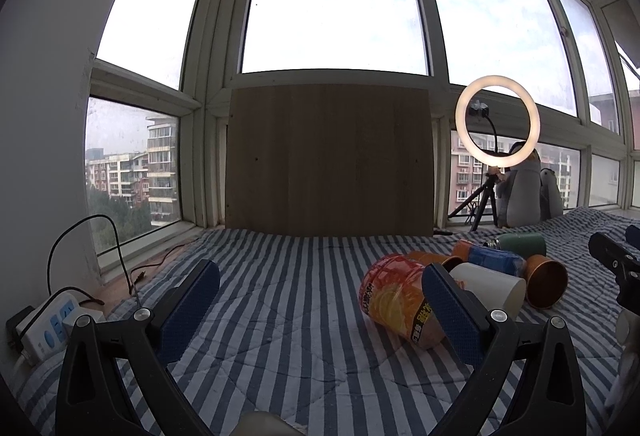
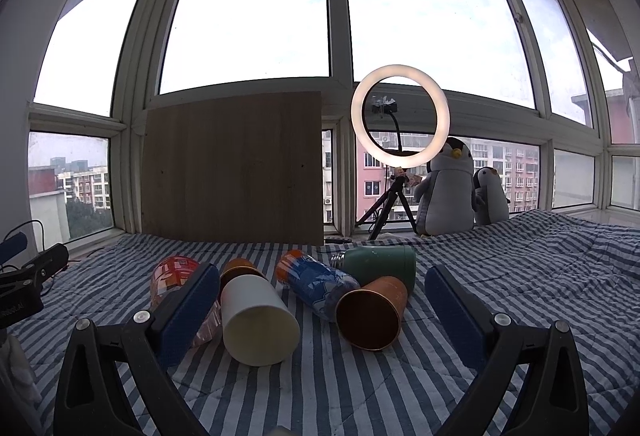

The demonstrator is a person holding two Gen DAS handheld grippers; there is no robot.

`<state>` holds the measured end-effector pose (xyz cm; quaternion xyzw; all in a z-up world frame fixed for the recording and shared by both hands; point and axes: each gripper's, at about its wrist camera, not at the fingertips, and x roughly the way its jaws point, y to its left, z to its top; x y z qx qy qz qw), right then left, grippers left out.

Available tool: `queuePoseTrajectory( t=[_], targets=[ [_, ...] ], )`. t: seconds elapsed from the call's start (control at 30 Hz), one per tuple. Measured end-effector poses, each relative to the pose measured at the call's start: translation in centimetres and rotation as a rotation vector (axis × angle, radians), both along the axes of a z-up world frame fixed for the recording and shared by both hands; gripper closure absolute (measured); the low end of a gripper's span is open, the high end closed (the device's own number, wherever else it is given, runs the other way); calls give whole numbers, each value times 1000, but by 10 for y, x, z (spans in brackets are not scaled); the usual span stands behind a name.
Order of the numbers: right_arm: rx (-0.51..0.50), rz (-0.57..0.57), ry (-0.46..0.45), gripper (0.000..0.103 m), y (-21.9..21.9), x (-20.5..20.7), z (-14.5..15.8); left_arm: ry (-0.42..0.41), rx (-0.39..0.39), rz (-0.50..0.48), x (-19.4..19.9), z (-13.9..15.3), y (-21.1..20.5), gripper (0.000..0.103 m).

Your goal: Flip cup upside down

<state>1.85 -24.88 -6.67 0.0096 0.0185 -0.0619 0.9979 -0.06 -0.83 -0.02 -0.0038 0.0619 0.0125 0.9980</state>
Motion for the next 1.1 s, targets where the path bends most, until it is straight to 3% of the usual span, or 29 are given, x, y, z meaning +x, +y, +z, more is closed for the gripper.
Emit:
queuePoseTrajectory(
  t=[1.1],
  targets=[
    [9, 3, 5, 2, -2, -1, 1, 10, -11, -1, 1, -3, 2, 1]
  ],
)
